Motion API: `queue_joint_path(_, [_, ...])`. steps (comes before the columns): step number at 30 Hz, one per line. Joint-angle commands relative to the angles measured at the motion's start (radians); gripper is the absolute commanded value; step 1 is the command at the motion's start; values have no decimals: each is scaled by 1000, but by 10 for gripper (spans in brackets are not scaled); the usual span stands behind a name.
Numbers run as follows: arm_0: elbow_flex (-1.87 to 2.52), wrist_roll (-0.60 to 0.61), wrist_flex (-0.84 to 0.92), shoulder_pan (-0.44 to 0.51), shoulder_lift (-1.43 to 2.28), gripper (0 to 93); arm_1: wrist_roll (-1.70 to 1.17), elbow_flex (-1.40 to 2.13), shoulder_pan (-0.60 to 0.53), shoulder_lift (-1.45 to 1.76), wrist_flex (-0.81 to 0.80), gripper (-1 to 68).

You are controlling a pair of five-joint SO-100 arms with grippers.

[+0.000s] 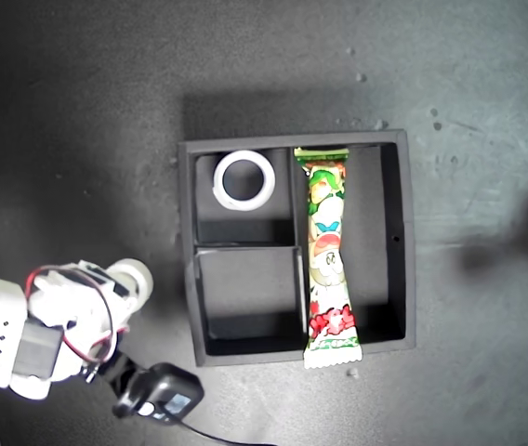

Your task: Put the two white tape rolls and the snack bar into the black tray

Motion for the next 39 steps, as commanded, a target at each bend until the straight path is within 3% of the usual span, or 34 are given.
queue_joint_path(1, [-114,29,156,-15,100,0,12,12,-20,6,9,68])
queue_joint_path(6, [-437,110,468,-51,130,0,12,12,-25,6,9,68])
queue_joint_path(11, [-816,209,614,-101,17,0,12,12,-25,6,9,68])
queue_joint_path(18, [-1559,281,813,-107,-500,0,12,12,-25,6,9,68])
queue_joint_path(32, [-1786,295,811,-130,-779,0,12,12,-26,8,9,68])
queue_joint_path(39, [-1805,279,811,-135,-842,0,12,12,38,8,9,68])
